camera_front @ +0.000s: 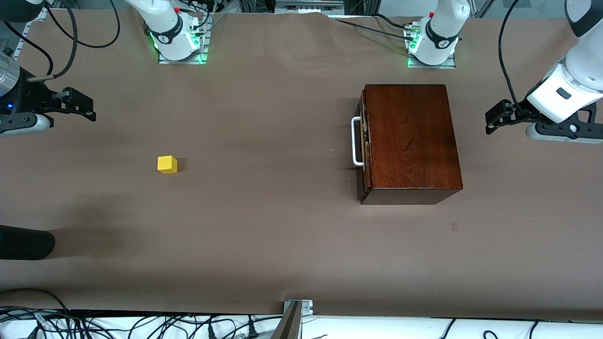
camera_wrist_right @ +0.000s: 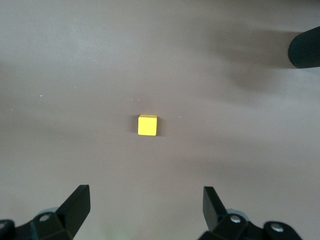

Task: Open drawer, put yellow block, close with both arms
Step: 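Move the left gripper to the white drawer handle of the wooden box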

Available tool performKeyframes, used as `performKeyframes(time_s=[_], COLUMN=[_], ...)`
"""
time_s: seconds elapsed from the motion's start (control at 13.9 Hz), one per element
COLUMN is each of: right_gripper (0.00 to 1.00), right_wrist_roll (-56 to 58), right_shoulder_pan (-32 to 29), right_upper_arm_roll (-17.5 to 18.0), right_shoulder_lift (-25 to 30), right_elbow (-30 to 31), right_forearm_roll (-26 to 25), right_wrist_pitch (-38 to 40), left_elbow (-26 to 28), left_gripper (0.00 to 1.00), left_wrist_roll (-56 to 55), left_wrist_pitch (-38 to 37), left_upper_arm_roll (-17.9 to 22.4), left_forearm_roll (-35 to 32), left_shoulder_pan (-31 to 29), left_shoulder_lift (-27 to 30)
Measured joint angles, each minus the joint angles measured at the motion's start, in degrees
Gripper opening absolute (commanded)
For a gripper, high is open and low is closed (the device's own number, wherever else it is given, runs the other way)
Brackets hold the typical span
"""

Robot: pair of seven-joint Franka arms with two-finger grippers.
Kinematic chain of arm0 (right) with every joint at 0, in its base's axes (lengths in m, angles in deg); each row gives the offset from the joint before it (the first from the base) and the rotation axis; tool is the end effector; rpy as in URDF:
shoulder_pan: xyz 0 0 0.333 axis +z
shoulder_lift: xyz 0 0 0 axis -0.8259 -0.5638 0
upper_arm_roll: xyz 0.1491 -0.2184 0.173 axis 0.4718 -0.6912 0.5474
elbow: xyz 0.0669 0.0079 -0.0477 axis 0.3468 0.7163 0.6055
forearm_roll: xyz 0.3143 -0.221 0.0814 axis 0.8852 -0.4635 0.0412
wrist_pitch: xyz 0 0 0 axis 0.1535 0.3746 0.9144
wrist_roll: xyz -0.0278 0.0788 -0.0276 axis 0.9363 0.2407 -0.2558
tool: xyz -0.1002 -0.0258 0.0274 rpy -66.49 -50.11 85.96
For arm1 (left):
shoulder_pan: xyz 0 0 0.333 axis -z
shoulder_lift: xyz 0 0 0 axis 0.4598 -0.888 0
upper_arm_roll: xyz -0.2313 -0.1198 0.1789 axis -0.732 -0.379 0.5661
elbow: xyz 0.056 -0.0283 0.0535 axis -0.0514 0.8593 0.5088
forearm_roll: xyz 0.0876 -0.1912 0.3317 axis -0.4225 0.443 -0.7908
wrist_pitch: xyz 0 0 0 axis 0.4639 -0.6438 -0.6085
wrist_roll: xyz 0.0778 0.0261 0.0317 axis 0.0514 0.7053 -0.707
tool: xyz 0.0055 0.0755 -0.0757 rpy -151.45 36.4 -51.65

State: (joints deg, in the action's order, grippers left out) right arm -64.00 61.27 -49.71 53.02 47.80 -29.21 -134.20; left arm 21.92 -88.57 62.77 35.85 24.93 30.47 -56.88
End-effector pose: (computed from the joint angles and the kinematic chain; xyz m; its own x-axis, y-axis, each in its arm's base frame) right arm 0.5719 0.0228 0.6000 0.9844 0.1683 -0.0515 0.1686 -0.9857 0.0021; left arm 0.5644 -0.0482 0.5844 0.9966 -0.0816 -0.0145 -0.0821 -0.9956 -0.0445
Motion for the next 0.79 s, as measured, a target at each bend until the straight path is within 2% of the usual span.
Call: performKeyframes(time_s=[0.58, 0.79], right_gripper=[1.00, 1.00], right_wrist_roll=[0.0, 0.0], right_shoulder_pan=[0.0, 0.0], right_upper_arm_roll=[-0.1, -0.2], right_shoulder_lift=[0.0, 0.0], right_elbow=[0.0, 0.0], right_forearm_roll=[0.0, 0.0], right_wrist_pitch=[0.0, 0.0], left_elbow=[-0.1, -0.4], left_gripper=[1.00, 1.00], left_wrist_roll=[0.0, 0.0], left_wrist_pitch=[-1.4, -5.1], left_upper_arm_roll=[-0.1, -2.4], left_forearm_roll=[0.0, 0.2], left_shoulder_pan=[0.1, 0.5], left_shoulder_lift=[0.0, 0.0])
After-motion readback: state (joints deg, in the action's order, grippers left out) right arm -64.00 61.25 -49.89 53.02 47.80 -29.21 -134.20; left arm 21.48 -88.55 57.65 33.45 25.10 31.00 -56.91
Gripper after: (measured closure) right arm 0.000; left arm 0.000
